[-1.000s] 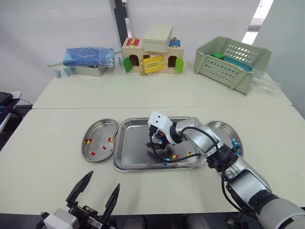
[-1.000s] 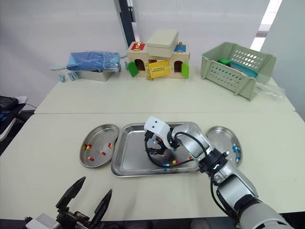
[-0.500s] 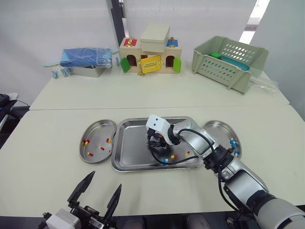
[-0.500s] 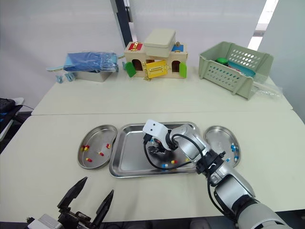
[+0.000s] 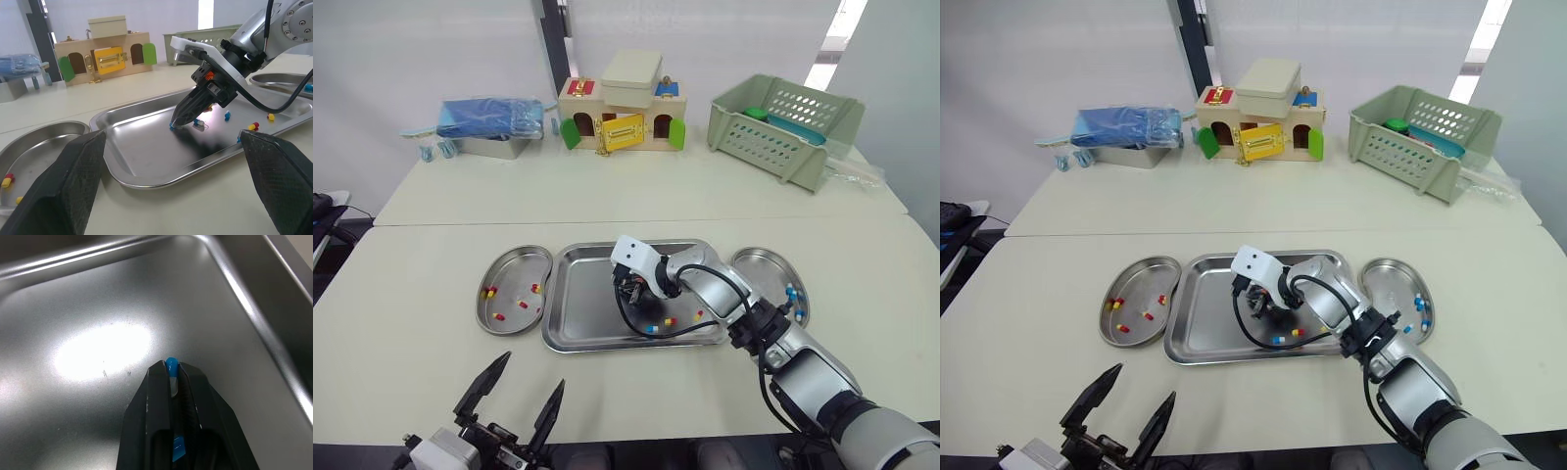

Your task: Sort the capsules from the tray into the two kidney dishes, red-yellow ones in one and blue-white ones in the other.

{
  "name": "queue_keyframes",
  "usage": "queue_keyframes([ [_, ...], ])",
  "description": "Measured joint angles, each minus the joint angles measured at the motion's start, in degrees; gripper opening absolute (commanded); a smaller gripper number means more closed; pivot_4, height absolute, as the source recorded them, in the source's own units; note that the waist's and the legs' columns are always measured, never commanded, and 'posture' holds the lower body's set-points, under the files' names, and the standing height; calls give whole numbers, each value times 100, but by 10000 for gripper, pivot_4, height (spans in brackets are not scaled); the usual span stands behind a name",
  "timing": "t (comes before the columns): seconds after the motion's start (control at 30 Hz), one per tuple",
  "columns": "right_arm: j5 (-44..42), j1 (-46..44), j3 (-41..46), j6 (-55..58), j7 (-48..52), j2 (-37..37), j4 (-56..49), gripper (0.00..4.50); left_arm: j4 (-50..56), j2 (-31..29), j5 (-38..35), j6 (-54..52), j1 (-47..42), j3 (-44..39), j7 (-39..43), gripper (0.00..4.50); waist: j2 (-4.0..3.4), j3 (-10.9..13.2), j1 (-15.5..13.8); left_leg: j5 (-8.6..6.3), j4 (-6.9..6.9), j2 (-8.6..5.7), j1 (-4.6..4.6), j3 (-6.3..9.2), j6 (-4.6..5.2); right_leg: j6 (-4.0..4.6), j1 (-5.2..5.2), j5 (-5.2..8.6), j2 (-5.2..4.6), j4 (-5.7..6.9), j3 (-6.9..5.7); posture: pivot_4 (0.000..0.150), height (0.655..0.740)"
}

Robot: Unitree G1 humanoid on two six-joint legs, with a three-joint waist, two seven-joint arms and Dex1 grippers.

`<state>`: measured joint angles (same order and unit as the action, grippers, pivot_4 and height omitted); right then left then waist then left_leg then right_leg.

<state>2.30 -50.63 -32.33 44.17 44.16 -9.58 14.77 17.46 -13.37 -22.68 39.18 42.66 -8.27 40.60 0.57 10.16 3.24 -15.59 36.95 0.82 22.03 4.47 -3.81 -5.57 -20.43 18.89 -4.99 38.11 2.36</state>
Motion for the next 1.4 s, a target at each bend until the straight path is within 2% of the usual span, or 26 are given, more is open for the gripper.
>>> queue_keyframes([
  [0.2,-179,103,102,16,249,-38,-133,32,-7,-98,-7,14,-3,17,49,45000,0,0,0,0,0,0,1,0,0,0,0,0,0,0,0,1500,7400],
  [0.27,-480,314,349,-3,554,-323,-613,32,-48,-335,-97,27,-78,65,263,45000,-1,1,-43,0,1,0,9,5,0,0,-2,0,0,-3,-5,1500,7400],
  [0.43,-1331,847,1312,-233,1388,-1350,-1779,32,-232,-725,-361,41,-347,208,750,45000,1,2,-125,0,3,-1,13,4,0,0,2,0,-2,-6,-7,1500,7400],
  [0.53,-1742,1207,1884,-302,1903,-2259,-2254,32,-220,-896,-486,18,-672,487,1066,45000,0,2,-143,0,3,-1,11,4,0,0,6,0,-1,-5,-9,1500,7400],
  [0.67,-1956,1906,2539,-528,2337,-3368,-2401,32,-232,-1071,-672,-42,-1026,801,1474,45000,3,4,-151,0,3,-1,8,2,1,0,11,0,-2,-10,-9,1500,7400],
  [0.87,-1922,2916,3178,-853,2424,-4399,-2346,32,-451,-1300,-909,-89,-1436,1016,2120,45000,0,3,-120,0,3,0,-4,-4,1,0,17,0,1,-8,-1,1500,7400],
  [1.23,-1698,3218,3311,-1135,1970,-4517,-2015,32,-637,-1349,-1114,-105,-1566,1018,2646,45000,2,4,-135,0,4,0,-5,-3,1,0,22,0,1,-9,-1,1500,7400],
  [1.3,-1698,3234,3311,-1135,1947,-4517,-1990,6909,-644,-1343,-1114,-105,-1583,1016,2648,45000,3,5,-140,0,4,0,-5,-3,1,0,22,0,0,-10,-1,1500,7400],
  [1.33,-1699,3242,3311,-1136,1952,-4519,-1981,8088,-648,-1341,-1114,-105,-1584,1015,2646,45000,3,4,-140,0,4,0,-5,-3,1,0,22,0,0,-10,-1,1500,7400],
  [1.4,-1701,3260,3311,-1136,1966,-4547,-1946,13243,-658,-1340,-1114,-105,-1583,1011,2643,45000,3,5,-140,0,4,0,-5,-3,1,0,22,0,0,-10,-1,1500,7400],
])
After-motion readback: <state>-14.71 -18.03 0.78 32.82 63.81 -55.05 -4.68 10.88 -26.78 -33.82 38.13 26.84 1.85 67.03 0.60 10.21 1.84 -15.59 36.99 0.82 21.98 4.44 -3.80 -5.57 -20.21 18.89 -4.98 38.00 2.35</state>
